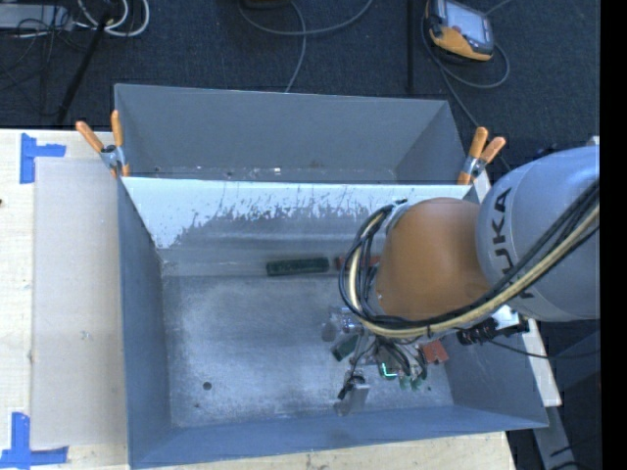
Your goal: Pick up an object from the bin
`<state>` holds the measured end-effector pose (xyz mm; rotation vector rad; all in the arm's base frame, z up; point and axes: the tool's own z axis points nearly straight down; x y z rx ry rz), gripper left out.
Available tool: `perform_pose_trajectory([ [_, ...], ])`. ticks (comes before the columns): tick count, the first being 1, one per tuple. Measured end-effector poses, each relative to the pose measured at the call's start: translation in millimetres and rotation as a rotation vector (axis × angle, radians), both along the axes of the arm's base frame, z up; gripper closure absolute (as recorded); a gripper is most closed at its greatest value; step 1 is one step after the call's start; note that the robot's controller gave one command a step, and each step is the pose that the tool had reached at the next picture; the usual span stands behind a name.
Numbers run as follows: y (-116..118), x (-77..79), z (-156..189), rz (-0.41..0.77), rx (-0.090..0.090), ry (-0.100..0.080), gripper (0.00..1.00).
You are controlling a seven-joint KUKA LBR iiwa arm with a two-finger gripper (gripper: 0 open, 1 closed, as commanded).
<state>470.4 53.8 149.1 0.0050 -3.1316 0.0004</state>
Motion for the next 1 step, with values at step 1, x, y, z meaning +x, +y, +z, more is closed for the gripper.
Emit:
perform_pose_trajectory([
  [1,-58.2,66.6,-83.7,0.001,0.0,-0.009,0.0],
])
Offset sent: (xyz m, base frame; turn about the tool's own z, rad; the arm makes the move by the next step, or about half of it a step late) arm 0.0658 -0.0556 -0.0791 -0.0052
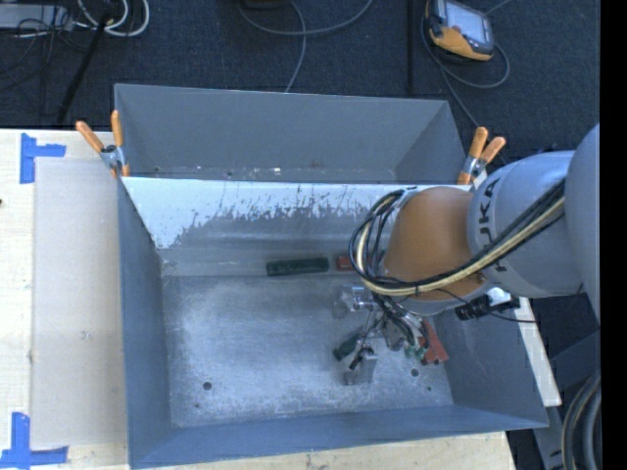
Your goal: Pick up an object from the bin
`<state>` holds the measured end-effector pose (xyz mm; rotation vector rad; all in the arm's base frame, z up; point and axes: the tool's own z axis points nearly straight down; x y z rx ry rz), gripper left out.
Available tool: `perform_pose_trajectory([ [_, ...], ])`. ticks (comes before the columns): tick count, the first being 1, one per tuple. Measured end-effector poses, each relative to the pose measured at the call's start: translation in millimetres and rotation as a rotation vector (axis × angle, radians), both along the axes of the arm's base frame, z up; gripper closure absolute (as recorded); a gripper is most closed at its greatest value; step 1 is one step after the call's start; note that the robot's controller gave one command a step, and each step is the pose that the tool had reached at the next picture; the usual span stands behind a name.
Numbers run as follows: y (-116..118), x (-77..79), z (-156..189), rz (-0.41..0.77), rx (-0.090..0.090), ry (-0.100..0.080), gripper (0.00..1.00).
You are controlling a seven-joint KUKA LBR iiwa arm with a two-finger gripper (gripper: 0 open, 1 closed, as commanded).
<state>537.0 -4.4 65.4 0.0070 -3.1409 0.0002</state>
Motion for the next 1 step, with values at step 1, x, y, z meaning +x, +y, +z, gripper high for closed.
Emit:
perform_pose_trajectory([
  [1,-3.9,-0.1,35.0,0.189,0.0,-0.003,0.0],
])
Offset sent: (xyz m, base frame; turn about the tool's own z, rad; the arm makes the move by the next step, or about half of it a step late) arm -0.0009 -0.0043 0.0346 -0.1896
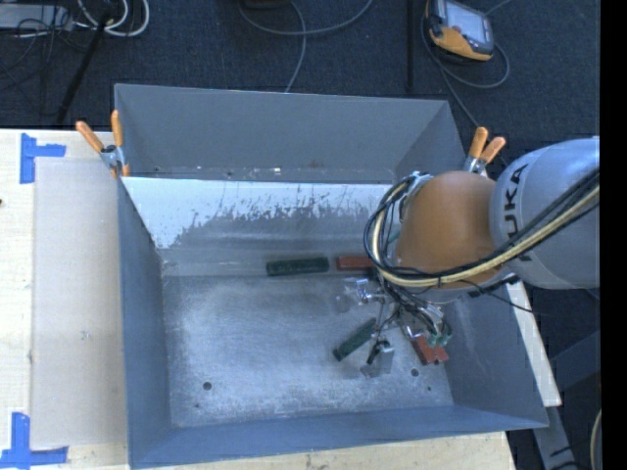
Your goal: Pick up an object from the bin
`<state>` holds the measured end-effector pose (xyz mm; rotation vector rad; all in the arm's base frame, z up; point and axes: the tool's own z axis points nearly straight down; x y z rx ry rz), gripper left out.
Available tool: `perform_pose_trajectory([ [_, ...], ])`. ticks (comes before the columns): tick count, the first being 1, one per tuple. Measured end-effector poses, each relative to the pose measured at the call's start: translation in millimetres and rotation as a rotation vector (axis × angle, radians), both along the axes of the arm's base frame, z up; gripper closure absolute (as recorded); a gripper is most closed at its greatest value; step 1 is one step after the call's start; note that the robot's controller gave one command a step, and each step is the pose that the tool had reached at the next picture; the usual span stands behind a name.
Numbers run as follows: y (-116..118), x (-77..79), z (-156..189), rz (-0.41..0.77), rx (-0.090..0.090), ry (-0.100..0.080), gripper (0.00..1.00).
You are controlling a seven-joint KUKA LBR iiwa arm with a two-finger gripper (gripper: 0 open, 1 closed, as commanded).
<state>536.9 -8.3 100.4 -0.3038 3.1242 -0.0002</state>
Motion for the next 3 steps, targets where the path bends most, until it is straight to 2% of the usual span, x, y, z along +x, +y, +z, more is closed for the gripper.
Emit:
perform_pose_trajectory([
  [1,-7.5,5.2,1.2,0.24,0.0,0.002,0.0],
  [2,-19.0,17.3,-32.2,0.338,0.0,0.004,0.0],
  [3,-18.8,17.2,-32.8,0.333,0.001,0.003,0.0],
])
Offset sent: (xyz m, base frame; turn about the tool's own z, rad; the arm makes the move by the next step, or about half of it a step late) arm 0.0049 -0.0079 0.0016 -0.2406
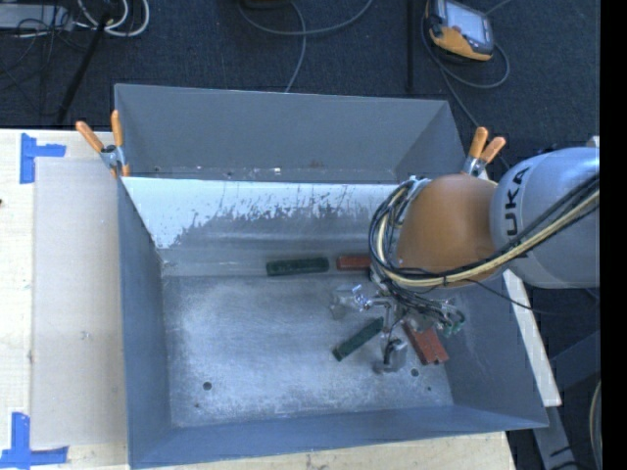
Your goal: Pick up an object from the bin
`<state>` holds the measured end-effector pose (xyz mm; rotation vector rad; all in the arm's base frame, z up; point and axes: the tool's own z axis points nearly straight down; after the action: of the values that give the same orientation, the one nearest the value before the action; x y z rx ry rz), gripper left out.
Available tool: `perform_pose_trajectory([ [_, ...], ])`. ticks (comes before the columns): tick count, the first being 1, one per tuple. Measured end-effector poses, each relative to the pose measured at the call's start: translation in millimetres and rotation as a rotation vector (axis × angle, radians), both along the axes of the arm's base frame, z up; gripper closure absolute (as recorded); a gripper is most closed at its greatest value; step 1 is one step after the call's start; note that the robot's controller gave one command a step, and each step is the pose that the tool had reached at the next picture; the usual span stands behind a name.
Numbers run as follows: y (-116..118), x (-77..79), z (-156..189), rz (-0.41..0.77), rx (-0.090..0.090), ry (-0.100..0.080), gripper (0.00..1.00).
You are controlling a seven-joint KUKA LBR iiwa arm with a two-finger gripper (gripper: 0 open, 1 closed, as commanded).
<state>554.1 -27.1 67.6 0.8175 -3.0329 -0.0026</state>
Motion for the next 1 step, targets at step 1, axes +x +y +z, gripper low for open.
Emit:
perform_pose_trajectory([
  [1,-0.2,0.6,0.8,-0.002,0.0,-0.001,1.0],
])
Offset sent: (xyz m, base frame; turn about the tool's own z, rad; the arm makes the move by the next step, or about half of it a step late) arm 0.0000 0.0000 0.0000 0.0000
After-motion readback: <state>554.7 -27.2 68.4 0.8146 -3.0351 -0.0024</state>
